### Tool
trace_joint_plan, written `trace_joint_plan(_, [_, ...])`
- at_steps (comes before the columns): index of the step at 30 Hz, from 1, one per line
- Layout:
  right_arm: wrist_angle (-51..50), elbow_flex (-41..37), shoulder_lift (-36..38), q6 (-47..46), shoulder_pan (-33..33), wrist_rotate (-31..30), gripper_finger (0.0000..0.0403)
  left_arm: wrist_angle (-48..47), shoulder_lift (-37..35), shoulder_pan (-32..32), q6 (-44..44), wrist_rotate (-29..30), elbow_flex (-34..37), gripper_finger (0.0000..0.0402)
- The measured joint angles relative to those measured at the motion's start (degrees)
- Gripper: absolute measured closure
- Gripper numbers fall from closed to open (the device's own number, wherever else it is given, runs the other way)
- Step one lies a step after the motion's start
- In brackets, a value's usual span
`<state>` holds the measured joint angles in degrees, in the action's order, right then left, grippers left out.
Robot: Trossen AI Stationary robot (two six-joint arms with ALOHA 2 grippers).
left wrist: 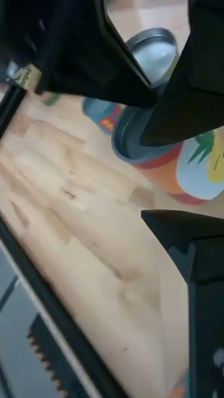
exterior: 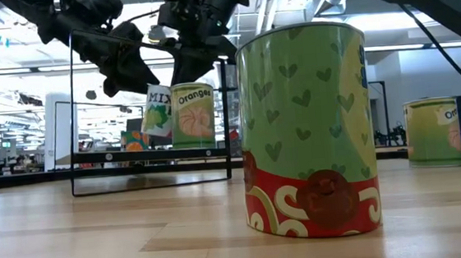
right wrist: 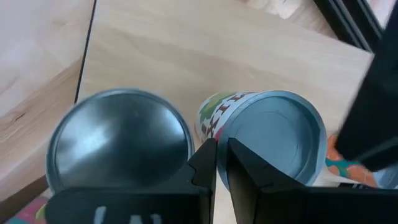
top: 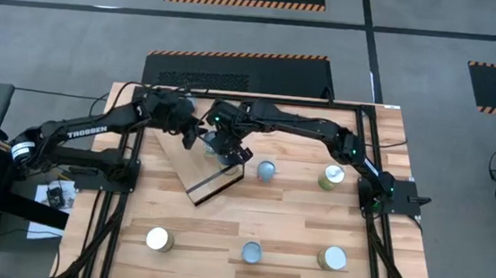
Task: Pick and place cans onto a shelf
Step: Put the canned mixed fruits on the shelf
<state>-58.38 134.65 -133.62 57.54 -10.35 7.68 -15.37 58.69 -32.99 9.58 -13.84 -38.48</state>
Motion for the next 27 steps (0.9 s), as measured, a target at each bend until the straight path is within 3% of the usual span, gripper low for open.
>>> trace_joint_plan(12, [0.3, 0.0, 0.0, 0.1, 0.2, 0.0, 0.0349, -0.9, 4.4, 1.0, -1.1, -1.5, -0.1, 0.0237])
trace_joint_plan(17, [0.3, 0.0, 0.0, 0.1, 0.2, 0.0, 0.0349, -1.1, 4.4, 1.1, -2.9, -2.4, -0.4, 0.0283])
trace_joint_plan(24, [1.7, 0.0, 0.0, -0.8, 0.2, 0.0, 0.0349, -1.8, 4.3, 1.0, -7.2, -1.8, -0.4, 0.0388])
trace_joint_plan(27, [2.5, 0.0, 0.0, -1.2, 0.2, 0.0, 0.0349, -1.8, 4.3, 1.1, -8.5, -1.1, -0.4, 0.0393])
